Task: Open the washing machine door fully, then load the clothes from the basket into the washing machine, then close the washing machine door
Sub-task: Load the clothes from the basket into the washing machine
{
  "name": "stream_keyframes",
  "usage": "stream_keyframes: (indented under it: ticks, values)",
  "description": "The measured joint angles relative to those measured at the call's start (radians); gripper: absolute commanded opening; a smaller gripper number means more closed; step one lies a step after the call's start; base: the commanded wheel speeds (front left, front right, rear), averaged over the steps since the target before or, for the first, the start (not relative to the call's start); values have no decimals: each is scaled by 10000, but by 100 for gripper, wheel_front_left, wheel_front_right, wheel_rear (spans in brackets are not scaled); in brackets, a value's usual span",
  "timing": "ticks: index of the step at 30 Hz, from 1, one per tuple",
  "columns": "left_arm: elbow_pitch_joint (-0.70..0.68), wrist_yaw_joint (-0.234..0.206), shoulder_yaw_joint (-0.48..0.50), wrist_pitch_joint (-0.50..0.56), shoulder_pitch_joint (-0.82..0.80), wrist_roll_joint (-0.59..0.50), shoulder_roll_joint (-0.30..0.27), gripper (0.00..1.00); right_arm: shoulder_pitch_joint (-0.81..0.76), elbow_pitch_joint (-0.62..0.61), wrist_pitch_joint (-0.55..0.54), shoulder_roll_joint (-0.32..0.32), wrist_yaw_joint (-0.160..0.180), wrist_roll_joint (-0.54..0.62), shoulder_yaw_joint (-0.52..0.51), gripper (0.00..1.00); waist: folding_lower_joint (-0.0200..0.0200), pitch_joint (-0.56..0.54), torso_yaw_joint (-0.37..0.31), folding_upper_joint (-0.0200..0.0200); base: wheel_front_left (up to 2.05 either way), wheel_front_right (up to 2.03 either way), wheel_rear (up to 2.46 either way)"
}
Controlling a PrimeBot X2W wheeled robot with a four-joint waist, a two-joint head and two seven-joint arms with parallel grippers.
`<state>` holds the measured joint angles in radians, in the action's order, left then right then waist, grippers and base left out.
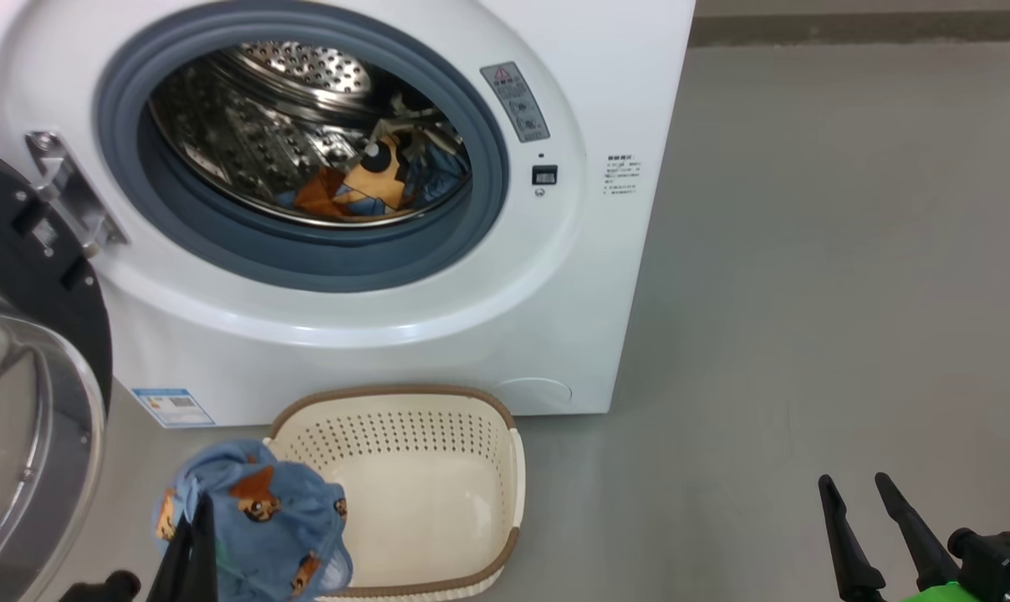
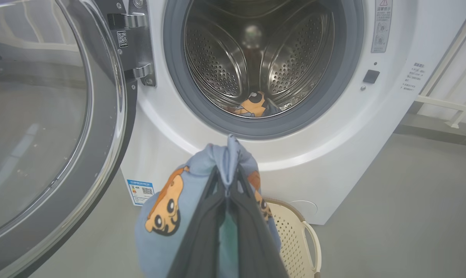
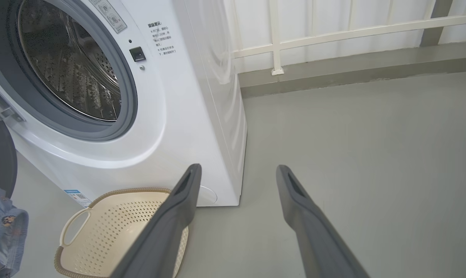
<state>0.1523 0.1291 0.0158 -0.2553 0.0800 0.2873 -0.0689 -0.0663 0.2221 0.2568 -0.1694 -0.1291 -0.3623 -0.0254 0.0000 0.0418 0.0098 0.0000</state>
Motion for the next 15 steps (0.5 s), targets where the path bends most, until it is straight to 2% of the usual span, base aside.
stream_keyframes:
  ticks: [3, 7, 15]
  values:
    - [96, 0, -2, 0, -241, 35, 2, 0, 18, -17, 0, 94, 0, 0, -25, 100, 0, 189, -63, 0, 0, 0, 0]
    - [138, 0, -25, 0, -1376, 291, -63, 0, 107, -111, 0, 199, 0, 0, -104, 100, 0, 684, -160, 0, 0, 0, 0]
    - [119, 0, -165, 0, -4420, 445, -665, 0, 1296, -263, 0, 481, 0, 2, -84, 100, 0, 1892, -371, 0, 0, 0, 0]
